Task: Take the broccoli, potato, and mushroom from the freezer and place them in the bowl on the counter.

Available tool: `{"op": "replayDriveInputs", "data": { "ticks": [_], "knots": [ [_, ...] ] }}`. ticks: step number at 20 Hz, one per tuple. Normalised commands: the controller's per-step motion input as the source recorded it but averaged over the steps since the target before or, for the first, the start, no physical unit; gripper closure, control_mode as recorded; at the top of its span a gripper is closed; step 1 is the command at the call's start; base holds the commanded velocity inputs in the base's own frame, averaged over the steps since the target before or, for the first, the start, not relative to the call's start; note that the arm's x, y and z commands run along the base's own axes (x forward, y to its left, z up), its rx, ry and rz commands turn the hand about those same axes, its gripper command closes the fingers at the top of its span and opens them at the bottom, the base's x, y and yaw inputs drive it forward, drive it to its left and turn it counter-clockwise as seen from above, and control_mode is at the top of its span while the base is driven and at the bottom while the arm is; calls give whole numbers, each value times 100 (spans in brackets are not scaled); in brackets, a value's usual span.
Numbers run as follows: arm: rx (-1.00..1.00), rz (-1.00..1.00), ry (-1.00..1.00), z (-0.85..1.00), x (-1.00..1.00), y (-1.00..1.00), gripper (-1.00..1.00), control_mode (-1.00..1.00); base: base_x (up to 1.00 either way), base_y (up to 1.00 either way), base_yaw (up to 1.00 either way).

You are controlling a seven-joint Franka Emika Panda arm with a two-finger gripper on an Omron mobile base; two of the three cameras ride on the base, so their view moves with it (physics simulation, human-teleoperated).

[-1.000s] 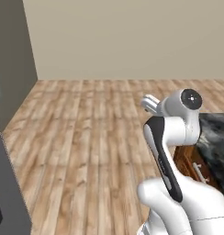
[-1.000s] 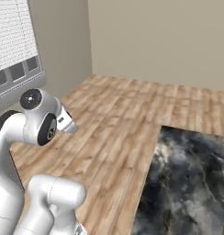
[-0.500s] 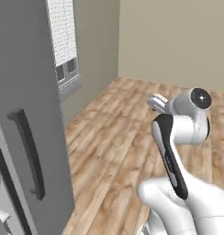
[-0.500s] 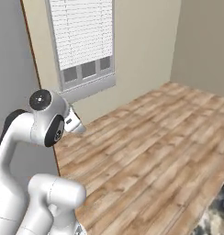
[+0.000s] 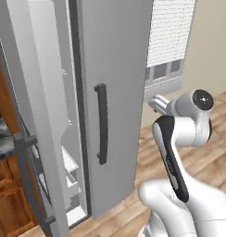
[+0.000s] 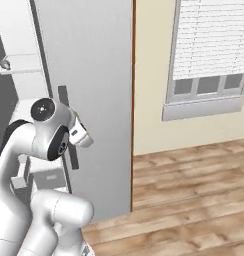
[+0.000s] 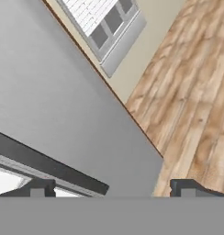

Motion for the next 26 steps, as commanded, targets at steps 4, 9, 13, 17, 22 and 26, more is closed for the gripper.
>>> {"op": "replayDriveInputs", "data": {
  "ticks": [4,9,13,17,22,26],
  "knots": [
    [0,0,0,0,0,0,-100,100,36,-62,59],
    [0,0,0,0,0,0,-100,100,82,-74,45],
    [0,0,0,0,0,0,-100,100,30,-56,60],
    [0,0,0,0,0,0,-100,100,0,-28,73],
    [0,0,0,0,0,0,-100,100,45,-51,58],
    [0,0,0,0,0,0,-100,100,36,-23,13]
  ]
}}
